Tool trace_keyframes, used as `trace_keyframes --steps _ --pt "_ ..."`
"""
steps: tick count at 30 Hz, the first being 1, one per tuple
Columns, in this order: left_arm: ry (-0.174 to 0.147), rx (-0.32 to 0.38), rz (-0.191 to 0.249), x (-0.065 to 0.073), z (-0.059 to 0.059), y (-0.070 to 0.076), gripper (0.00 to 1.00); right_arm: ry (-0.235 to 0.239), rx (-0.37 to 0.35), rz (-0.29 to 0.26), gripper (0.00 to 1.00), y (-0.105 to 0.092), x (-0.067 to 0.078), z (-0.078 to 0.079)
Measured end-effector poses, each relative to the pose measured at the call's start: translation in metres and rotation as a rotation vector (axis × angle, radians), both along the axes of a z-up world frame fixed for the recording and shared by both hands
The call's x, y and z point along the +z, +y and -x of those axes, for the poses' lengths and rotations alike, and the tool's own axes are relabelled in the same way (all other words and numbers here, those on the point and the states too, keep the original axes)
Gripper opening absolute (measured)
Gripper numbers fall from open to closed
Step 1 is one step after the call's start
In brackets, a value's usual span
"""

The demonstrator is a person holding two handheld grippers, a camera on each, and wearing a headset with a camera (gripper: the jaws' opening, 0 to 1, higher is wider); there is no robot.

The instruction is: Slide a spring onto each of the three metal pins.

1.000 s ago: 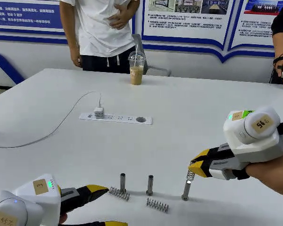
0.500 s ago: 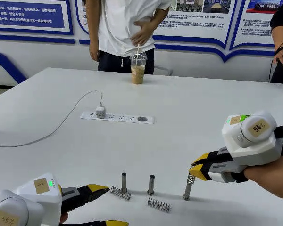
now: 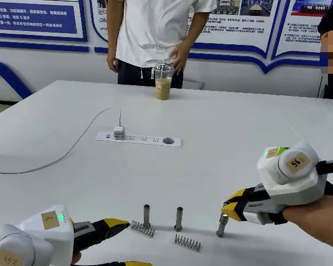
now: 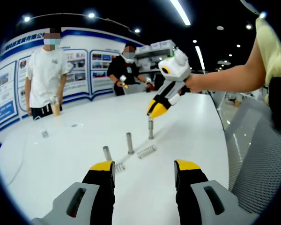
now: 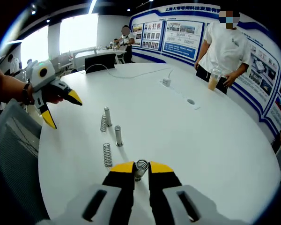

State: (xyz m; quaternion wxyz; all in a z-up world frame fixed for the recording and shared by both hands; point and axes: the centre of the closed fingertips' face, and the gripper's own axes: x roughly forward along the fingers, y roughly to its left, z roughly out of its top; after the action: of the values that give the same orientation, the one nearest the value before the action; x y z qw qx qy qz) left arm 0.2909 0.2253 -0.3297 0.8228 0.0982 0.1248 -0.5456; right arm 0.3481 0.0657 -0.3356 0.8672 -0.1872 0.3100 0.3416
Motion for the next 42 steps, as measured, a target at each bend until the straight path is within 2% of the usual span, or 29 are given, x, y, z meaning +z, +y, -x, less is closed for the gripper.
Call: trace_keyframes --steps 10,20,30,42 --pt "0.003 0.002 -0.003 -0.002 0.001 0.001 0.52 0.025 -0.01 0.007 0.12 -0.001 -0.017 0.001" --pt "0.006 -0.001 -0.002 -0.003 0.001 -0.001 0.52 0.036 -0.014 0.017 0.12 0.001 -0.027 0.001" --pt "0.003 0.001 0.001 -0.002 0.0 -0.001 0.51 0.028 -0.023 0.014 0.14 -0.002 -0.026 0.001" --pt "-0.004 -0.002 0.005 0.0 0.001 -0.003 0.51 0.026 -0.031 0.023 0.16 -0.012 -0.023 0.019"
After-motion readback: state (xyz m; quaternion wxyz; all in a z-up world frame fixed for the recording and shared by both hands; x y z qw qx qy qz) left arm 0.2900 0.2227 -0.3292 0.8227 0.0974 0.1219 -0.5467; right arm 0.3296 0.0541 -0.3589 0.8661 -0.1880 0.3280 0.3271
